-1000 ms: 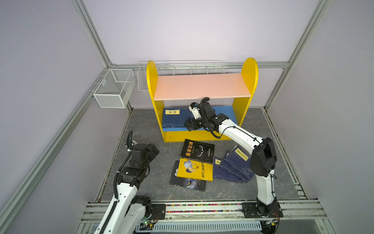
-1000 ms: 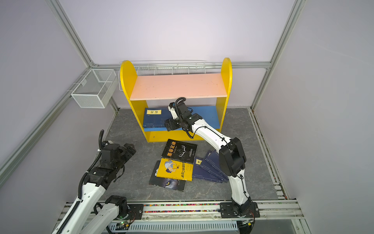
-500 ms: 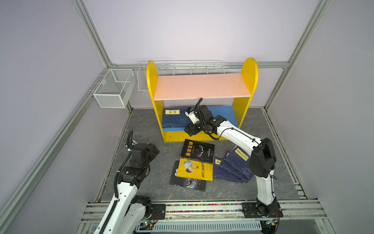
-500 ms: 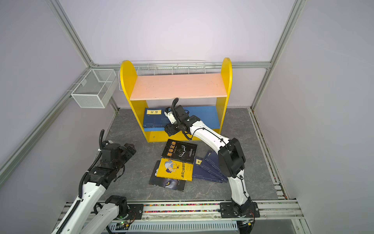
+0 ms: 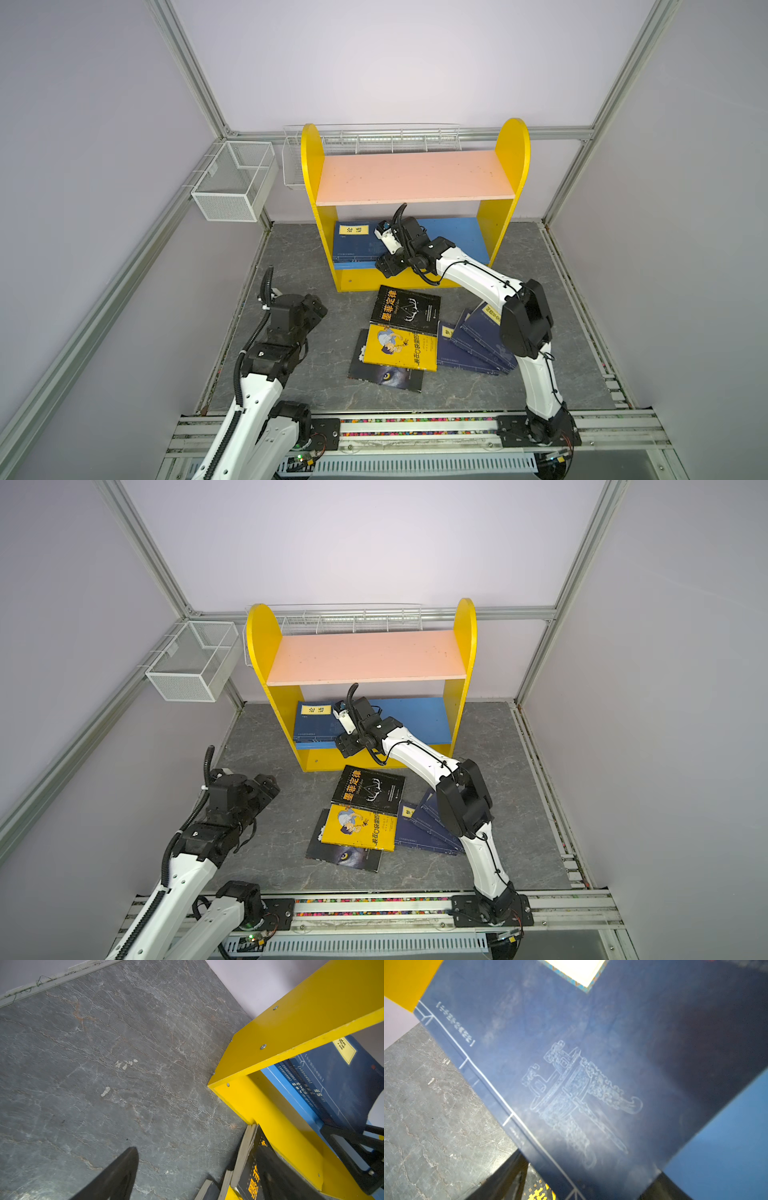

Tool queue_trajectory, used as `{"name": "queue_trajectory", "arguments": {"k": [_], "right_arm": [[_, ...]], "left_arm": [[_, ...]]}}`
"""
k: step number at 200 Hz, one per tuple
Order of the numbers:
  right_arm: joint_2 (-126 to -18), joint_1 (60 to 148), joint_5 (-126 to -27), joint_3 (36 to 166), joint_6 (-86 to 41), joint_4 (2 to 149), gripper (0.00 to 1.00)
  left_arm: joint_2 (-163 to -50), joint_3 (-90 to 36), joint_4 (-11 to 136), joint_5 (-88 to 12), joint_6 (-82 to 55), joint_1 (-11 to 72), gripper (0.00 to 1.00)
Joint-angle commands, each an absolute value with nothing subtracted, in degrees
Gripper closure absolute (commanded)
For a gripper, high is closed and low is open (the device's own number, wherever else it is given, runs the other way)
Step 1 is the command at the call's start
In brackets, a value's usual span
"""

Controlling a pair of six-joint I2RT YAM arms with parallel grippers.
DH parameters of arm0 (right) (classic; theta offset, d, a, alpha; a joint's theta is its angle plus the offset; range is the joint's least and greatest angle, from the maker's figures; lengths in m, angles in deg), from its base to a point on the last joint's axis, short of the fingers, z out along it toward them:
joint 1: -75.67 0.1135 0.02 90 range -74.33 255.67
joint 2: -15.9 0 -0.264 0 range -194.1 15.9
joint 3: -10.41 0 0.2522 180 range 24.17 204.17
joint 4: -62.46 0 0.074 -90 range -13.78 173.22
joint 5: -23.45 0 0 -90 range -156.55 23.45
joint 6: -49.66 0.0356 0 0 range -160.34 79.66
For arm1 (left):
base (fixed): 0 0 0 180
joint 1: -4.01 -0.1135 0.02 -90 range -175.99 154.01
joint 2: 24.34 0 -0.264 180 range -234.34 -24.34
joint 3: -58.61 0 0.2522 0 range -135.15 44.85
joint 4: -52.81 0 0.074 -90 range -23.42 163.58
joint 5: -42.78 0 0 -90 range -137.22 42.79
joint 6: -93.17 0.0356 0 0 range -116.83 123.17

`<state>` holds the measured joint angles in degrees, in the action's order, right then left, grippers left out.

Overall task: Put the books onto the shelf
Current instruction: 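Press the book flat onto the shelf books with the right gripper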

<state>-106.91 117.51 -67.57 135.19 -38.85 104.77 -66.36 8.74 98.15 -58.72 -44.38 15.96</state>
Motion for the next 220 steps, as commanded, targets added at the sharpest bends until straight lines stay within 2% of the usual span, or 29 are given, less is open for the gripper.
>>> {"name": "queue_trajectory", "arguments": {"k": [1, 53, 133, 162, 182, 220], "right_arm": [[-109.1, 117.0, -68.4, 136.8, -39.5, 105.8, 0.23], [-110.6, 117.0, -69.0, 139.0, -40.2, 106.5, 0.27], [-111.8, 116.8, -71.6, 142.4, -41.1, 107.1, 0.38], [-112.0, 116.6, -73.0, 143.4, -41.7, 107.2, 0.45], [-112.2, 116.5, -73.9, 144.0, -42.0, 107.3, 0.45], [-112.2, 116.7, -74.3, 144.3, -41.5, 106.5, 0.38]], "left_arm": [[-66.4, 9.0, 98.4, -58.6, -44.7, 15.6, 0.11], [-66.3, 9.2, 98.1, -58.4, -44.8, 15.6, 0.12], [-66.9, 9.6, 97.4, -57.9, -44.9, 15.6, 0.12], [-66.9, 9.7, 97.3, -57.8, -45.0, 15.6, 0.12], [-66.9, 10.0, 97.1, -57.5, -45.2, 15.6, 0.12], [-66.9, 10.0, 97.1, -57.5, -45.1, 15.6, 0.12]]}}
